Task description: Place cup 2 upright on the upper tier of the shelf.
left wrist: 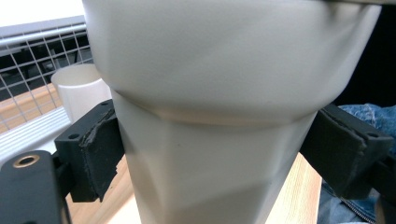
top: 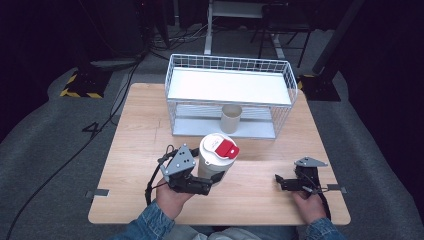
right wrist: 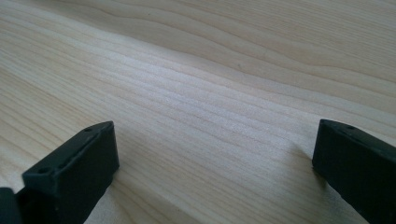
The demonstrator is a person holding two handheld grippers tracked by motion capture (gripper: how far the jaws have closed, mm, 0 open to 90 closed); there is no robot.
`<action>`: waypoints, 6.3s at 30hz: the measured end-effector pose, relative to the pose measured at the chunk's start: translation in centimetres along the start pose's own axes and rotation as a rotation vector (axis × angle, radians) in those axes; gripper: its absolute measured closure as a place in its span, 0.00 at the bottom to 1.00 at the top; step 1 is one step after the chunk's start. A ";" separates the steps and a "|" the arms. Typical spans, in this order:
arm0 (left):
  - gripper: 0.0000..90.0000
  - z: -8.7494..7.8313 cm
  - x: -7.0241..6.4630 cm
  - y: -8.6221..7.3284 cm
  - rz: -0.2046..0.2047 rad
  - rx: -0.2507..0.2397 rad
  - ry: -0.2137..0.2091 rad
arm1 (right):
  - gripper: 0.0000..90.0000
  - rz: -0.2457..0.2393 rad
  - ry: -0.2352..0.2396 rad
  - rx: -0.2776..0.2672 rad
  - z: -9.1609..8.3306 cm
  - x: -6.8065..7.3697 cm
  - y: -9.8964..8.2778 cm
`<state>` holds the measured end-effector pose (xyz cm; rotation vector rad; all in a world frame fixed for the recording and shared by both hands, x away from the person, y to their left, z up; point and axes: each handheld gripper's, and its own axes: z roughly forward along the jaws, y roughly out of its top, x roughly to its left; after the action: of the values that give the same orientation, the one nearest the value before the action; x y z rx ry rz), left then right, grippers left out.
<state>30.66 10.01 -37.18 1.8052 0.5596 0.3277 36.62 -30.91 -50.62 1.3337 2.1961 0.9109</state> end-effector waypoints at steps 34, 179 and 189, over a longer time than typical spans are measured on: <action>0.15 1.6 3.1 7.0 0.024 -0.050 0.022 | 0.01 0.011 -0.015 -0.003 0.1 0.3 0.1; 0.00 7.0 15.6 12.1 -0.039 -0.140 0.239 | 0.02 0.013 -0.013 -0.003 0.1 0.4 0.1; 0.00 4.2 14.2 12.3 -0.028 -0.128 0.200 | 0.02 0.013 -0.012 -0.003 0.1 0.4 0.1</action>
<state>47.31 11.35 -27.59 1.6504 0.6873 0.5175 36.55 -30.48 -50.61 1.3495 2.1783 0.9082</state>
